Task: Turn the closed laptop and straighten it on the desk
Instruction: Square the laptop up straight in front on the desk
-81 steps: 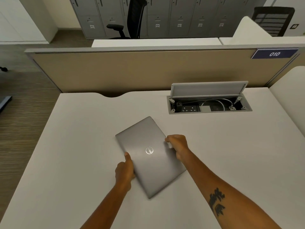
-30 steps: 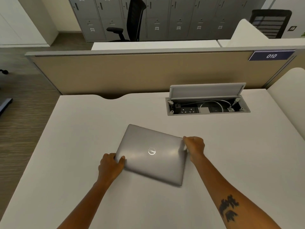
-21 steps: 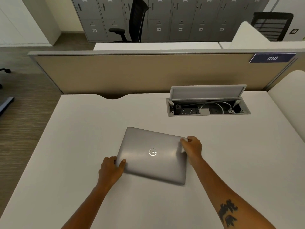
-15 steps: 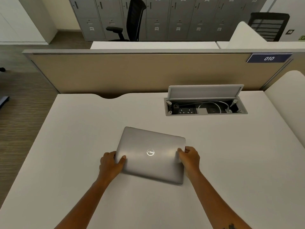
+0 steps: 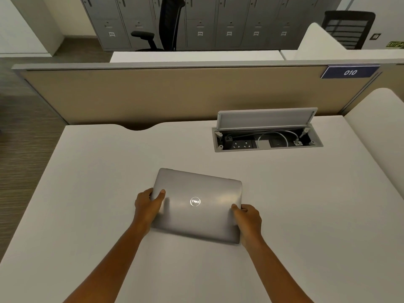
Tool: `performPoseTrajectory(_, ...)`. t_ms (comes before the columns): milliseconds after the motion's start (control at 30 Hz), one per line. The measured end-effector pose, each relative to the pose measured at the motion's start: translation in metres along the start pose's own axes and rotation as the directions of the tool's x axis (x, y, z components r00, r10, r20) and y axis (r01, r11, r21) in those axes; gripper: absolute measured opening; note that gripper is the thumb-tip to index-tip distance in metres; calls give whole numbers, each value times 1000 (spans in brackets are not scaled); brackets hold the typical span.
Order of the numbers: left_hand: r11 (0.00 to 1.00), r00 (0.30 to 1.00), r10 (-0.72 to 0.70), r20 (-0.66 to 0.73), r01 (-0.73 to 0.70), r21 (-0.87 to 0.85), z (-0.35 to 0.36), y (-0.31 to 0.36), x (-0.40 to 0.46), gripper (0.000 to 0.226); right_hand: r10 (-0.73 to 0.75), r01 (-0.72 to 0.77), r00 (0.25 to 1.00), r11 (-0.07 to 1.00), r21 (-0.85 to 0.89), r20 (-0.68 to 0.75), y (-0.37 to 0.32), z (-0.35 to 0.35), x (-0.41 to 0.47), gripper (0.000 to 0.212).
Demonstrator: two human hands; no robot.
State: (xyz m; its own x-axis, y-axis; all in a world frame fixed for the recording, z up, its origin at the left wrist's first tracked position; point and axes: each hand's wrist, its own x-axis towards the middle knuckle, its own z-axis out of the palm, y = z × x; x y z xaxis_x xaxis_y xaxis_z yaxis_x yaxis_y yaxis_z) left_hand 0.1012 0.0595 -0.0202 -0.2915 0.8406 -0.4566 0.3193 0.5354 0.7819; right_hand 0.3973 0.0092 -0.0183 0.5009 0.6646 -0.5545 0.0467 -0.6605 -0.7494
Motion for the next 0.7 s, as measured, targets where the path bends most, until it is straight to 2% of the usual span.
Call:
performPoseTrajectory(200,990,997,-75,14,76,-119,4,11,-4,33,-4,4,1000,1000,-6,2,-11,0,20,14)
performPoseTrajectory(300,982,995,-98,15,99,-162,11,15,-5,30,-16,16,1000,1000,-16,4,-20,-3,35,22)
performPoseTrajectory(467,967,995,-94,25,98,-235,25,23,-7,39,1,-1,1000,1000,-15,3,-34,-10,62,39)
performPoseTrajectory(700,939,992,-118,49,128,-320,40,34,-6,24,-15,15,1000,1000,27,2,-50,-18,87,38)
